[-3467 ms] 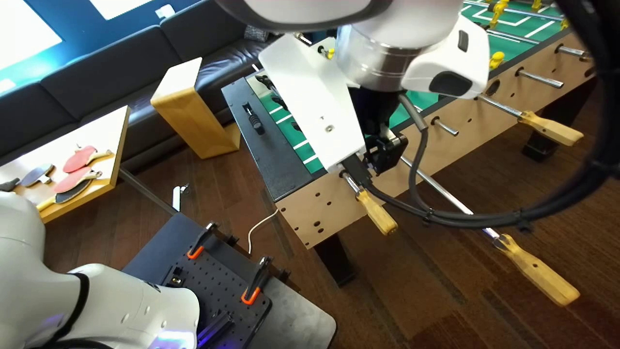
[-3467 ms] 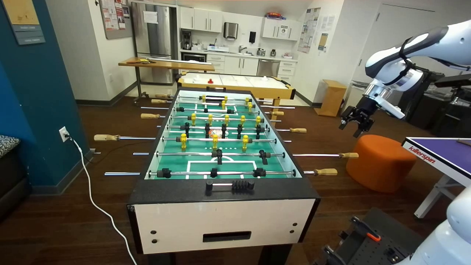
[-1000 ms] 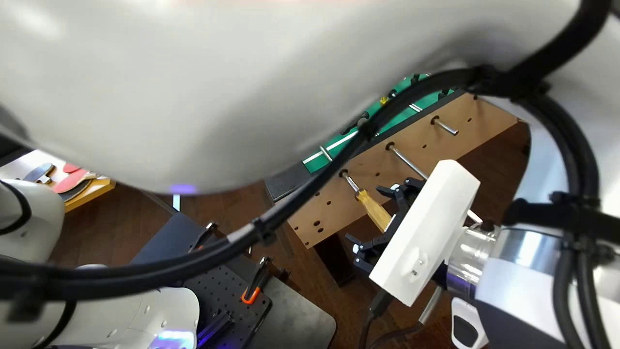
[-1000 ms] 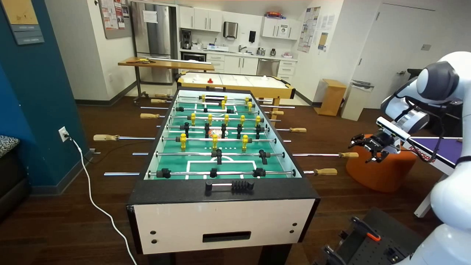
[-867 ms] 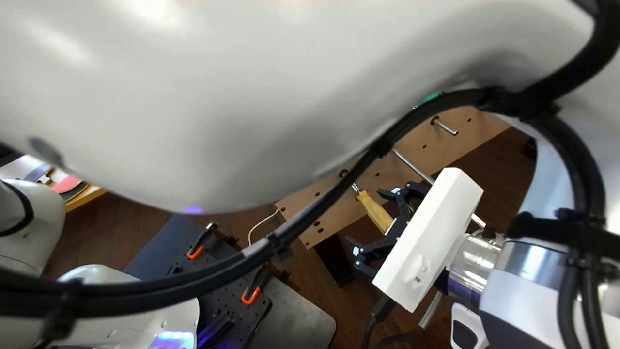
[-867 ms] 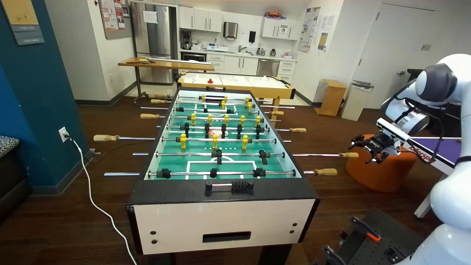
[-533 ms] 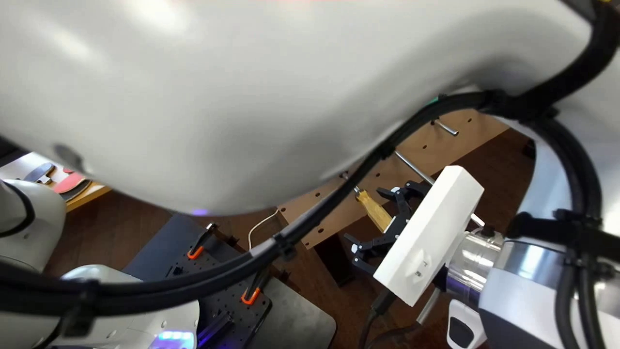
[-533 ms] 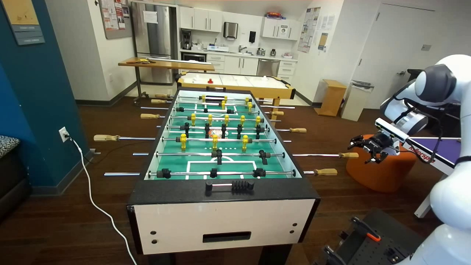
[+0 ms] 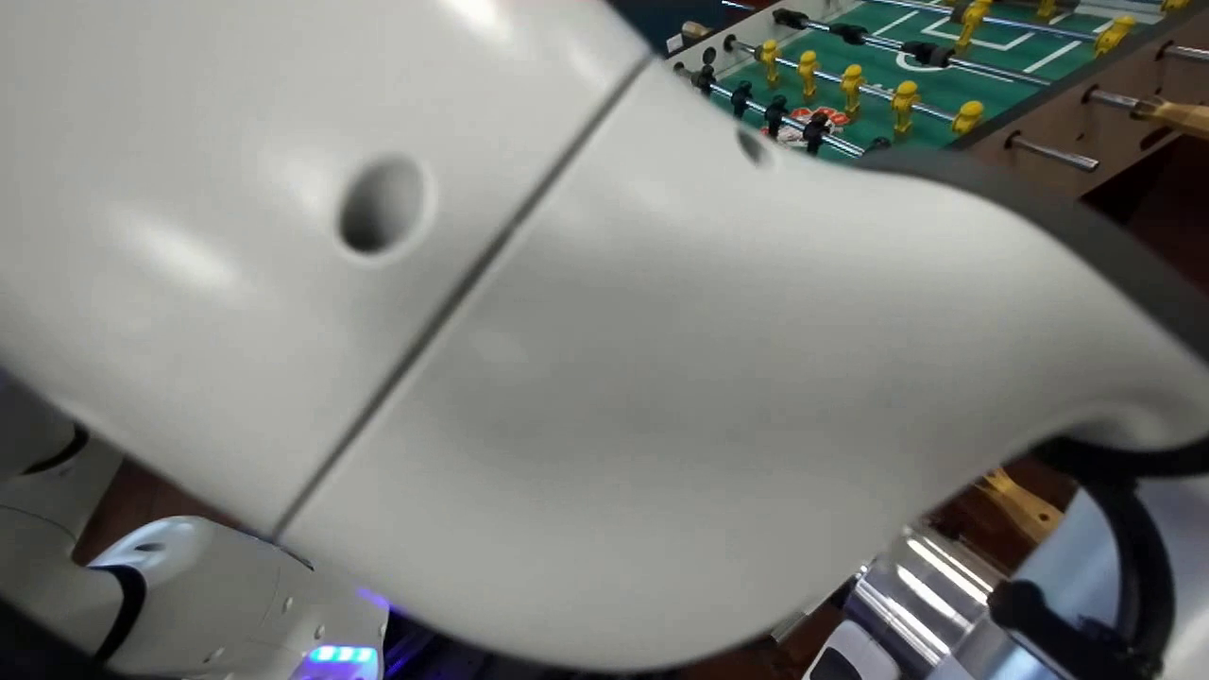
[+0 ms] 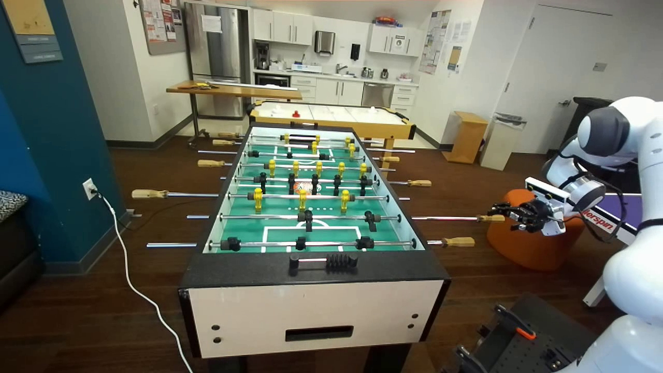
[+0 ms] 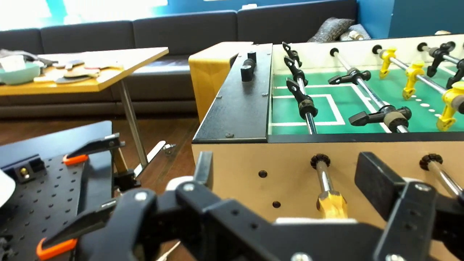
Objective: Twist and then pull the first rod on the right side of the foosball table
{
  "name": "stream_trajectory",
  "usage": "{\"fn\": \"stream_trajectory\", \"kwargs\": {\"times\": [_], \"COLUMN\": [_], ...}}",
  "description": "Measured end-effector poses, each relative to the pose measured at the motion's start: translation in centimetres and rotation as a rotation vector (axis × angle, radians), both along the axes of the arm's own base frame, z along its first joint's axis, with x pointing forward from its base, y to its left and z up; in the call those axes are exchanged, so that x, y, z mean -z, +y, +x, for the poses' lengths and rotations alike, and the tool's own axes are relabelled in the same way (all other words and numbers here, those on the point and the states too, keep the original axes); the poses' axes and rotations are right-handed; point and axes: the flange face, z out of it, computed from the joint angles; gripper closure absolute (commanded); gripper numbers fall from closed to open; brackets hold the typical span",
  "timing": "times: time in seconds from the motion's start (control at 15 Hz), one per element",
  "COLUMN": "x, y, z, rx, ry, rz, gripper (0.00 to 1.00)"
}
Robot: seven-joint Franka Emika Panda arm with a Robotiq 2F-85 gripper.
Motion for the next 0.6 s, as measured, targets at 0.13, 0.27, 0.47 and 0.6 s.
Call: {"fn": "stream_trajectory", "kwargs": {"times": [0.13,0.27,0.47,0.6], "x": [1.3,2.7,4.3,4.3], "y": [-0.1,-0.1,0.1,0.1], "z": [-0.7,-1.4,-2.1,-2.1], "rx": [0.04,0.066,0.078,0.077], "ry": [0.05,0.102,0.13,0.129], "rz": [0.086,0.176,0.237,0.236], "gripper": [0.0,0.0,0.0,0.0]}}
